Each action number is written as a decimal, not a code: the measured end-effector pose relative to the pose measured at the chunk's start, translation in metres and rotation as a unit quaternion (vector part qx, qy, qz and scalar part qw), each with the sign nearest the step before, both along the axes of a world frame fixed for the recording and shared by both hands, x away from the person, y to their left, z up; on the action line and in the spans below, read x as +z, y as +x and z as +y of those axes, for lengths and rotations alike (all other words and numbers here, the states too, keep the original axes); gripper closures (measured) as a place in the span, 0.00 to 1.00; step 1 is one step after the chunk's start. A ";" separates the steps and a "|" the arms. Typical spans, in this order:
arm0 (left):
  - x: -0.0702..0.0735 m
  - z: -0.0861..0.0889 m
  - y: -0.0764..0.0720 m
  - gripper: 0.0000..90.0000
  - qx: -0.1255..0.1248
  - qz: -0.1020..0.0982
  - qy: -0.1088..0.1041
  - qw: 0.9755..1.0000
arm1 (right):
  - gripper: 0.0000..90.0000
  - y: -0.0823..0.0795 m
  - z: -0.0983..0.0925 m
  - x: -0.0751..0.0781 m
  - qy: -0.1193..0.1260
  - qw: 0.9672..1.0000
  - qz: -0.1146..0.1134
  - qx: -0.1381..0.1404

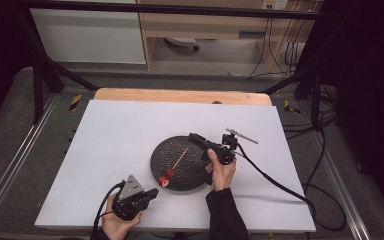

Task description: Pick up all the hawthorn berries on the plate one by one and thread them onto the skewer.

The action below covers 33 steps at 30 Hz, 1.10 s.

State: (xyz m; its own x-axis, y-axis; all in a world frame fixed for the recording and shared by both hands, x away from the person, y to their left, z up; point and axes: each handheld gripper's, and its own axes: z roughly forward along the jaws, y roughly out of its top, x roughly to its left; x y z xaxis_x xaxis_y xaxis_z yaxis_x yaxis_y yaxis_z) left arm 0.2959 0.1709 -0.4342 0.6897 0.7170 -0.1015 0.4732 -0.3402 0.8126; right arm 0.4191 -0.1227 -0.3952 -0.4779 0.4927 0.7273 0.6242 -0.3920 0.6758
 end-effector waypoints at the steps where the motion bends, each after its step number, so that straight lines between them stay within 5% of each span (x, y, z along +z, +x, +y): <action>1: 0.001 0.000 0.001 0.99 -0.001 -0.002 -0.007 1.000 | 0.70 0.000 -0.003 0.004 0.007 1.000 -0.001 0.002; 8: 0.005 -0.002 -0.002 0.99 -0.026 0.001 -0.052 0.998 | 0.69 -0.001 -0.004 0.007 0.044 0.998 0.008 0.032; 14: 0.005 0.002 -0.001 0.98 -0.021 0.007 -0.082 0.996 | 0.69 0.000 -0.005 0.006 0.068 0.997 -0.020 0.039; 21: 0.006 0.003 -0.002 0.98 -0.021 0.008 -0.091 0.996 | 0.69 -0.002 -0.004 0.004 0.051 0.996 -0.062 0.038; 33: 0.006 0.000 0.000 0.98 -0.012 0.022 -0.104 0.994 | 0.69 -0.004 0.000 -0.002 0.014 0.994 -0.092 0.049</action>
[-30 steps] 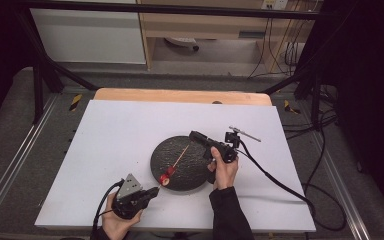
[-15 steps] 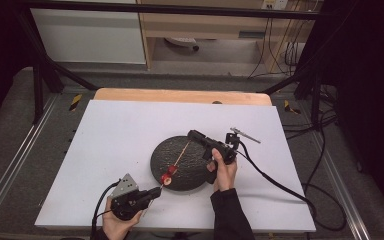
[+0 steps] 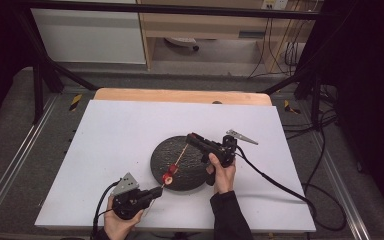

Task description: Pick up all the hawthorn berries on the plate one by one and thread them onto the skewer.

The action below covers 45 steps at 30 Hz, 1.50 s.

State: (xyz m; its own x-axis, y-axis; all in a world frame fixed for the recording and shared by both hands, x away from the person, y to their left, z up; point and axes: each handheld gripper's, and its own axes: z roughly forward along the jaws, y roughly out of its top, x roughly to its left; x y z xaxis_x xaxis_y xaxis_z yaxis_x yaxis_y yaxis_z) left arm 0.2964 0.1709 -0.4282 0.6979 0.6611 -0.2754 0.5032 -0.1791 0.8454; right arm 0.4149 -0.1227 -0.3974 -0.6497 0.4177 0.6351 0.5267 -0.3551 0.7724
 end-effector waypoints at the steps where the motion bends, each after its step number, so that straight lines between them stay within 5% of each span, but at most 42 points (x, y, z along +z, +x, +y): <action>1: 0.000 -0.001 0.000 0.98 0.003 -0.001 -0.004 1.000 | 0.69 0.000 0.000 -0.001 -0.003 1.000 -0.005 -0.001; 5: -0.001 -0.007 -0.001 0.98 0.013 -0.001 -0.006 1.000 | 0.69 -0.002 0.003 -0.005 -0.014 1.000 -0.019 0.002; 23: 0.003 -0.025 0.021 0.98 0.026 0.001 0.006 1.000 | 0.68 -0.010 0.013 -0.019 -0.056 0.998 -0.002 0.021; 29: 0.001 -0.019 0.021 0.98 0.023 -0.004 0.016 1.000 | 0.48 -0.011 0.006 -0.013 -0.099 0.995 -0.004 0.018; 36: 0.002 -0.009 0.023 0.98 0.021 -0.008 0.029 0.999 | 0.21 -0.011 -0.010 -0.010 -0.186 0.982 -0.008 0.005; 45: 0.009 -0.001 0.032 0.98 0.006 -0.007 0.054 0.998 | 0.06 -0.015 -0.043 -0.028 -0.305 0.952 0.005 0.003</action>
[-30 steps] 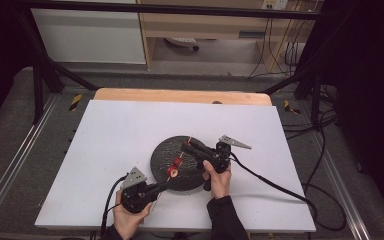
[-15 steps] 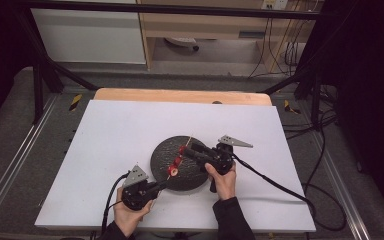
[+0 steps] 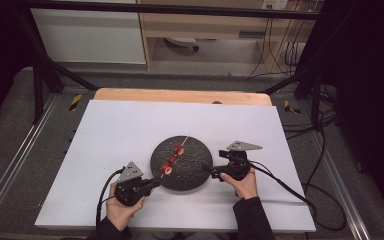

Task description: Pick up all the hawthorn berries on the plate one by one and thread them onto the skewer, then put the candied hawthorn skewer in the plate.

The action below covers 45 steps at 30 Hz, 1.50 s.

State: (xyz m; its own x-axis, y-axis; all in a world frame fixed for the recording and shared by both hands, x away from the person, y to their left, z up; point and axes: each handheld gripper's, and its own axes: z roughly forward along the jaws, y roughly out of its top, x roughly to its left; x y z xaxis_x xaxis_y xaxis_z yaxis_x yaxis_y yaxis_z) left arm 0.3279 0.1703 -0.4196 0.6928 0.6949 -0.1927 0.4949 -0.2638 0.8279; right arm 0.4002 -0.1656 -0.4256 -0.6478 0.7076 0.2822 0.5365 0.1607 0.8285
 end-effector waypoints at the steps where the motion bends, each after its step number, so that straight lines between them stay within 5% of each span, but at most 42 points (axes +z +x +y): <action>1: 0.002 0.001 0.002 0.98 0.000 0.000 -0.001 1.000 | 0.05 -0.001 -0.003 -0.002 -0.008 1.000 0.000 0.000; 8: 0.011 0.005 0.017 0.98 0.001 0.008 0.022 1.000 | 0.01 -0.011 -0.031 -0.015 -0.065 0.998 0.007 -0.002; 15: 0.017 0.003 0.036 0.98 -0.001 0.023 0.045 0.999 | 0.01 -0.020 -0.053 -0.023 -0.086 0.996 0.008 -0.003; 26: 0.014 -0.012 0.058 0.98 0.002 0.049 0.092 0.995 | 0.01 -0.032 -0.078 -0.029 -0.090 0.996 0.015 -0.023; 37: 0.005 -0.027 0.070 0.98 0.001 0.083 0.143 0.986 | 0.01 -0.037 -0.090 -0.031 -0.088 0.995 0.019 -0.033; 45: 0.000 -0.038 0.073 0.98 0.007 0.101 0.161 0.982 | 0.01 -0.039 -0.093 -0.031 -0.085 0.996 0.018 -0.034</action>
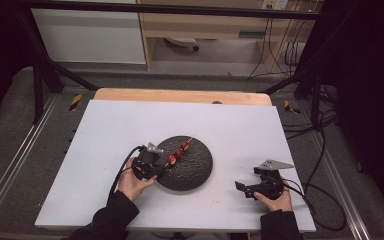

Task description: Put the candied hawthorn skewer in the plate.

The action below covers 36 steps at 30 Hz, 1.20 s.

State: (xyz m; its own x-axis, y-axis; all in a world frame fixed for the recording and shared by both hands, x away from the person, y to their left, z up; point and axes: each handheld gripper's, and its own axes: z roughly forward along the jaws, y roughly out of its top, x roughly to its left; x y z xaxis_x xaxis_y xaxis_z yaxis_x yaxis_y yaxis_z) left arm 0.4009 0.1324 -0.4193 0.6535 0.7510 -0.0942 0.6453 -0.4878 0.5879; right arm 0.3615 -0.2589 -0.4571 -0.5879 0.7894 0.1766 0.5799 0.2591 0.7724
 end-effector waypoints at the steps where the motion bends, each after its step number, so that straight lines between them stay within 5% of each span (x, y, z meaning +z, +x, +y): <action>1: 0.000 -0.001 0.000 0.98 0.002 0.000 0.003 1.000 | 0.01 0.000 0.000 0.000 -0.001 1.000 0.000 0.000; 8: -0.001 -0.010 -0.001 0.97 -0.004 0.009 0.024 1.000 | 0.01 -0.001 0.000 -0.001 -0.001 1.000 0.004 0.002; 17: 0.000 -0.009 -0.003 0.93 -0.012 -0.006 0.018 1.000 | 0.01 -0.001 -0.001 0.000 0.001 1.000 0.002 0.003; 29: 0.013 0.027 -0.015 0.51 -0.053 -0.051 -0.022 0.997 | 0.01 -0.002 -0.001 0.000 -0.001 1.000 0.000 0.003; 36: 0.008 0.063 -0.023 0.25 -0.045 -0.064 -0.031 0.996 | 0.01 -0.002 0.000 -0.001 0.000 1.000 -0.001 0.003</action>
